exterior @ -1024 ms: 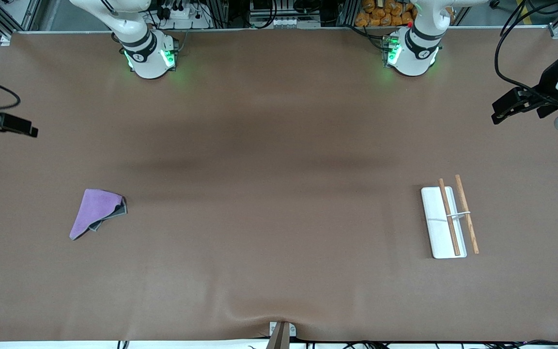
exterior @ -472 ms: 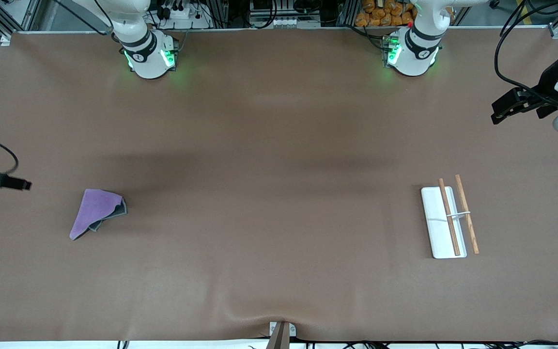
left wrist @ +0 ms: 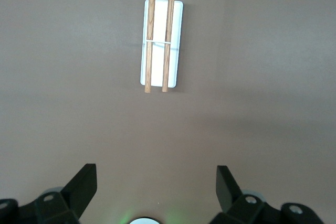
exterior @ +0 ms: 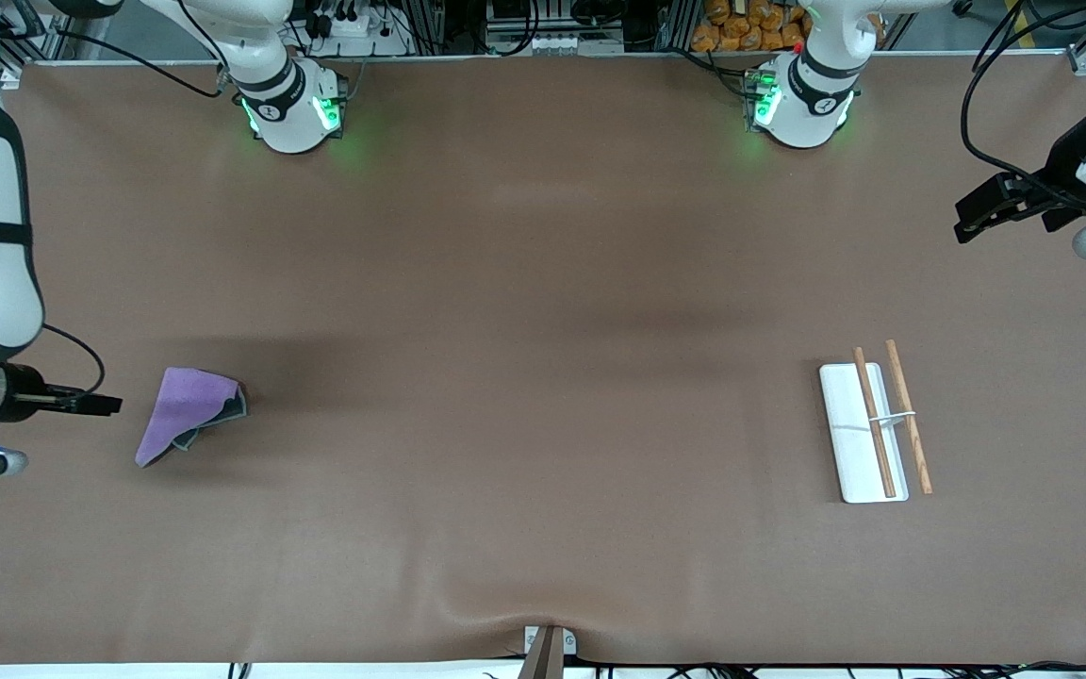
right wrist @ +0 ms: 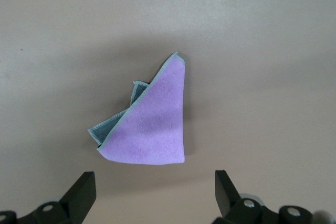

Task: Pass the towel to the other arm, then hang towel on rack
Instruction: 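Reach the right gripper down to the lavender towel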

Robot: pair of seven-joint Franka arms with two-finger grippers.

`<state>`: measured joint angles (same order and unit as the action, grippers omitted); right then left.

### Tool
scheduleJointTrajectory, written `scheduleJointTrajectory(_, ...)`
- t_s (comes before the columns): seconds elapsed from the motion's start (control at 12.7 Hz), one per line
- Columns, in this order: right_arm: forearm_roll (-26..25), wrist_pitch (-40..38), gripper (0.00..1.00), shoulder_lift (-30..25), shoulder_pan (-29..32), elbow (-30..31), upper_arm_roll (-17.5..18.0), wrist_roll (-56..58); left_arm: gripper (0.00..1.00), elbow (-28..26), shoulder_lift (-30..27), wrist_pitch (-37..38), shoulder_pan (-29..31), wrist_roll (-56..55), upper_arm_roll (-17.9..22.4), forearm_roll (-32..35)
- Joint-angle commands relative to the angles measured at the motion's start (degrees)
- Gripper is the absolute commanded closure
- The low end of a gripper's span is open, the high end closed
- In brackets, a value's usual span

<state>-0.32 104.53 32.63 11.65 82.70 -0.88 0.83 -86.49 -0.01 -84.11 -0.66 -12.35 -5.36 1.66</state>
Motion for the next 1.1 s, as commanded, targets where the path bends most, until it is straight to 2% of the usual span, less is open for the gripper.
scheduleJointTrajectory(0.0,1.2,2.5,0.0,5.1,2.3,-0.8,0.2,4.4,0.0,-0.3,-0.5,0.3,0.3,1.5,0.1,-1.0)
scheduleJointTrajectory(0.55,1.9,18.8,0.0,6.9,1.9,10.0,0.3,6.5,0.0,-0.3,-0.4,0.2,0.3,1.5,0.1,-1.0)
scheduleJointTrajectory(0.79,7.9,19.1,0.0,7.0,2.2,12.6,0.3,6.6,0.0,-0.3,-0.4,0.2,0.4,1.6,0.1,-1.0)
scheduleJointTrajectory(1.02,8.6,19.4,0.0,8.1,2.9,12.7,0.3,6.6,0.0,-0.3,-0.4,0.2,0.4,1.7,0.1,-1.0)
